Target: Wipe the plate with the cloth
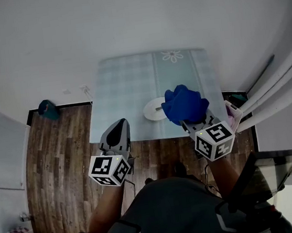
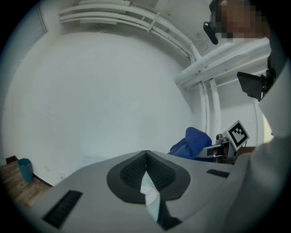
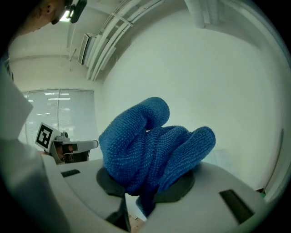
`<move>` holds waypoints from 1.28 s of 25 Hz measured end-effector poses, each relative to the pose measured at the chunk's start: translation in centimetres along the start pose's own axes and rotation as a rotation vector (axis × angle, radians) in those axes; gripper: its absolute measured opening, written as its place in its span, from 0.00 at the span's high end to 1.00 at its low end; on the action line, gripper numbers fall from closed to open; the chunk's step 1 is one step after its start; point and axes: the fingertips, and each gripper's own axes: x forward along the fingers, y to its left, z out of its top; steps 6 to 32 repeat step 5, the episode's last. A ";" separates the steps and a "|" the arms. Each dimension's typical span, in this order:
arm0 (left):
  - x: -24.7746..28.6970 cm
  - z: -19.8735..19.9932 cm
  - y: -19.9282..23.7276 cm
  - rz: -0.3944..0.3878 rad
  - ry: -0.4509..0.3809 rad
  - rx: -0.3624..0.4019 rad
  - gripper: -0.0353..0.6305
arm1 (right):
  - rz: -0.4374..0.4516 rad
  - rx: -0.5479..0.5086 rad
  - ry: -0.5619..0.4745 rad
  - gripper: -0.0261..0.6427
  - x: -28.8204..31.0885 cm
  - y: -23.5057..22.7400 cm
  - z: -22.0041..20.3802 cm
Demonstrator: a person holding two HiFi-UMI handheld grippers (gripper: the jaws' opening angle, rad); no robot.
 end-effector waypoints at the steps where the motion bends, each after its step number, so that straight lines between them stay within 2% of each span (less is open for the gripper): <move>1: 0.1 0.1 -0.1 -0.002 -0.002 0.003 0.93 | -0.005 0.003 -0.002 0.79 0.0 -0.2 0.0; 32: 0.3 0.2 -0.3 -0.004 -0.012 0.013 0.93 | -0.014 0.005 -0.001 0.79 0.1 -0.6 0.0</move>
